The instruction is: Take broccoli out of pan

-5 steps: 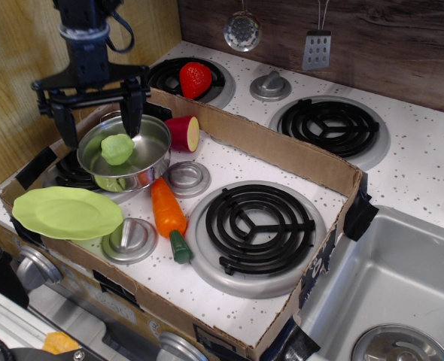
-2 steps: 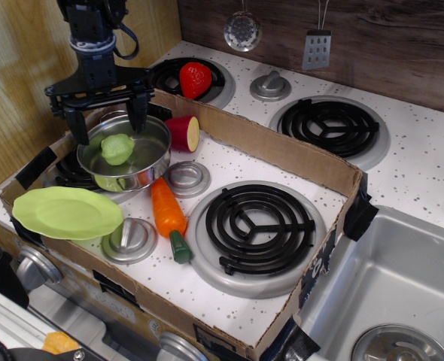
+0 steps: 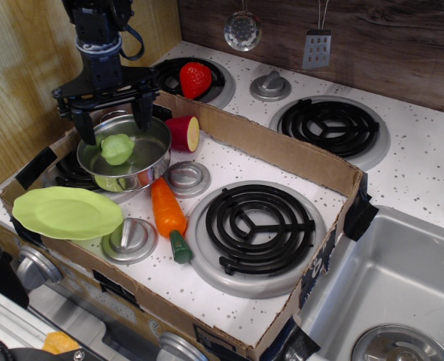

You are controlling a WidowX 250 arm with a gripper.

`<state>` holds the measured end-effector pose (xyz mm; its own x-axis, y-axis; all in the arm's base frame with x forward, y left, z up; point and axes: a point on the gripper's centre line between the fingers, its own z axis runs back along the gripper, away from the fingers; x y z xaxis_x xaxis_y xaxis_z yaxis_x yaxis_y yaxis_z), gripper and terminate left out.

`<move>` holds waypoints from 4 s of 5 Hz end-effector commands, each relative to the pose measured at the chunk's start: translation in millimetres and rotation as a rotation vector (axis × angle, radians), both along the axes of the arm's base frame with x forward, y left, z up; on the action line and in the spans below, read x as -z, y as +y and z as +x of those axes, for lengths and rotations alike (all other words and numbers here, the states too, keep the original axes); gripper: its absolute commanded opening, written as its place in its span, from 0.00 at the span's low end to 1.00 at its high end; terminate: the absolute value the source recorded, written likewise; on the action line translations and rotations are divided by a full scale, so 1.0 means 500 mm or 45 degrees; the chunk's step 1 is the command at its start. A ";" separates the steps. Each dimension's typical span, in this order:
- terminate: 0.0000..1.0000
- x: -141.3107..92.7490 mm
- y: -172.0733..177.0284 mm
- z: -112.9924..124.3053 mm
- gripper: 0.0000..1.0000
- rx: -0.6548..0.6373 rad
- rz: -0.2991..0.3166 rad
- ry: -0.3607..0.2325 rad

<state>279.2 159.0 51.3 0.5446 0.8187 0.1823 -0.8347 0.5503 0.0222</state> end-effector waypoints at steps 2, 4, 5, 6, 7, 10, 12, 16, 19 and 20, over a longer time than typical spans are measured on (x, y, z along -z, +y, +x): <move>0.00 0.031 0.006 -0.016 1.00 -0.005 -0.057 -0.066; 0.00 0.041 0.029 -0.011 1.00 0.020 -0.074 -0.071; 0.00 0.034 0.036 -0.005 0.00 0.011 -0.061 -0.044; 0.00 0.005 0.028 0.000 0.00 -0.011 -0.028 -0.041; 0.00 -0.034 0.019 -0.010 0.00 -0.031 -0.013 -0.043; 0.00 -0.133 -0.098 0.005 0.00 -0.056 -0.011 -0.010; 0.00 -0.077 -0.190 0.028 0.00 0.088 -0.142 0.020; 0.00 0.038 -0.204 0.076 0.00 0.190 -0.292 -0.032; 0.00 -0.046 -0.213 0.078 1.00 0.117 -0.137 -0.079; 0.00 -0.100 -0.213 0.077 1.00 0.112 -0.075 -0.095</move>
<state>316.9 46.9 77.1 0.6152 0.7786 0.1237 -0.7829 0.6218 -0.0198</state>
